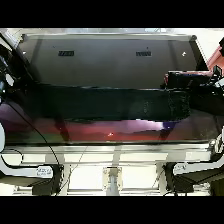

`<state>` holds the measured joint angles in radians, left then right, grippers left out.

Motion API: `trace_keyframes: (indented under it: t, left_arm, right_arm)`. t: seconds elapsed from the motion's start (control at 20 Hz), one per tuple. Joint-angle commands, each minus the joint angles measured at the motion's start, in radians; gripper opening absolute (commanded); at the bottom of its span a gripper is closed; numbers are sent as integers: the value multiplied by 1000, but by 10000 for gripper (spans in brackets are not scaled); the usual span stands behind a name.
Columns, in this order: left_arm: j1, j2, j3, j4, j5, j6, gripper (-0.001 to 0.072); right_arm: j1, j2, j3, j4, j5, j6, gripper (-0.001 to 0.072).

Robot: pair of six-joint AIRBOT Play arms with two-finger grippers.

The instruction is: Fold the clothes and pants, and hang the long-sleeved shirts on hangers.

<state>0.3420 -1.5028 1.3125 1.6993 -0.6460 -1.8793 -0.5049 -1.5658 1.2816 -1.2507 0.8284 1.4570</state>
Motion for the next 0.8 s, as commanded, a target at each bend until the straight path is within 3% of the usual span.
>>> trace_keyframes:
  t: [0.0,0.15,0.2,0.3,0.4,0.5,0.65,0.75]
  left_arm:
    - [-7,-26,1,-57,29,40,23]
    - [-16,-51,1,-59,29,40,24]
    - [-16,-55,1,-59,29,40,32]
    - [-16,-52,1,-59,28,39,35]
    - [-16,-44,13,-59,19,39,167]
    - [-16,-42,61,-59,-33,60,296]
    - [-16,-42,176,-58,-164,109,434]
    - [-16,-41,254,-58,-279,174,440]
  right_arm:
    - [1,-9,-3,-5,-2,20,25]
    - [1,-9,-6,-5,6,19,40]
    - [0,-9,-6,-7,13,19,98]
    - [0,-6,-6,-9,17,18,290]
    - [0,-4,-2,-8,21,19,409]
    - [0,5,7,-9,36,18,409]
    - [0,23,55,-14,89,17,409]
    - [0,48,95,-15,145,-2,409]
